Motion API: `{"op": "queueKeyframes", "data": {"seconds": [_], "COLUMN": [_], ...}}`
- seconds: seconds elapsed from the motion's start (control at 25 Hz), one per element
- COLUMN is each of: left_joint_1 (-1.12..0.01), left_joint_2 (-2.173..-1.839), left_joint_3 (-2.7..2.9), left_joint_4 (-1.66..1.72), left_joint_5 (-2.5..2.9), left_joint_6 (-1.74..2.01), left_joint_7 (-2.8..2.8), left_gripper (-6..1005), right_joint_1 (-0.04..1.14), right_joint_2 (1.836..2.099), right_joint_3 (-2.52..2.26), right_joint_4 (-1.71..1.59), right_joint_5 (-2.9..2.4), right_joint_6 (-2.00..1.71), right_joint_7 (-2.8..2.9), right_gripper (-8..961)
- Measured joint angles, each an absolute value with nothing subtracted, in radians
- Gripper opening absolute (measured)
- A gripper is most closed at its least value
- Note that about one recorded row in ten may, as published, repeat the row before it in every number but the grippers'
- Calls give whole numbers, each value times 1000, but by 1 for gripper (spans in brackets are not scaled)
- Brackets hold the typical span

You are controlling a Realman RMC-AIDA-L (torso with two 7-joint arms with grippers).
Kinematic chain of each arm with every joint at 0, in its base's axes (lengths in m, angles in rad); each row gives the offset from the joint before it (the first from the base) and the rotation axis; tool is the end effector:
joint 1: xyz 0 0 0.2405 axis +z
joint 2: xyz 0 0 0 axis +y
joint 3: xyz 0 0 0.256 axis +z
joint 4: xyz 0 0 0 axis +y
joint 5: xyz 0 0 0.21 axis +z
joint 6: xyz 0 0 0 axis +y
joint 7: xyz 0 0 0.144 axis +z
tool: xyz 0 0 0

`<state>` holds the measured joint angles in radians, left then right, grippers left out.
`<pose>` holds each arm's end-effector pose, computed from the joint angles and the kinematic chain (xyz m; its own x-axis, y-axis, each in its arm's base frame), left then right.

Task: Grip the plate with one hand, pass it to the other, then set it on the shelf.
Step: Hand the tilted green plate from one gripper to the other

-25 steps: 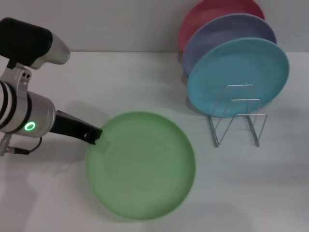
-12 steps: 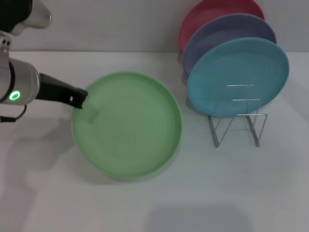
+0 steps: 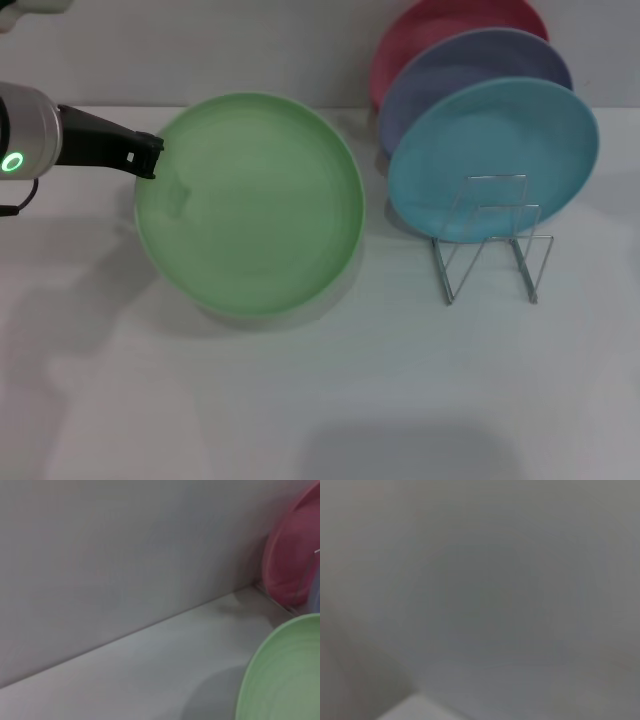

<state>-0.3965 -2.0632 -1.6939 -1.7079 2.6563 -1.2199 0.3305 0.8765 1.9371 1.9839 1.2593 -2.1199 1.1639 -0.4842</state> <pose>-0.1551 0.3675 0.0546 0.7875 0.5705 0.2333 0.5537 -0.4887 -0.6742 0.0400 0.4524 0.0868 0.7341 -0.4451 -0.5128 -0.6484 -0.6838 -0.3347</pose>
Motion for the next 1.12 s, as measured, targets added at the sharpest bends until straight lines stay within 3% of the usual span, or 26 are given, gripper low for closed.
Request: {"op": "queueKeyframes", "data": {"seconds": [0.28, 0.72, 1.12], "left_joint_1": [-393, -402, -417], "left_joint_2": [-2063, -2062, -2063], "left_joint_3": [-1694, -1693, -1693], "left_joint_4": [-1712, -1681, -1657], "left_joint_5": [2654, 2650, 2649], "left_joint_6": [-1204, -1184, -1174], "left_joint_7": [336, 339, 340], "left_gripper": [20, 21, 22], "right_joint_1": [975, 1024, 1044], "right_joint_2": [1956, 1983, 1987], "right_joint_3": [1974, 1896, 1883], "right_joint_4": [1110, 934, 896], "right_joint_5": [-2241, -2267, -2266], "right_joint_6": [1236, 1141, 1156], "right_joint_7": [-491, -548, -581], "right_gripper": [807, 806, 805]}}
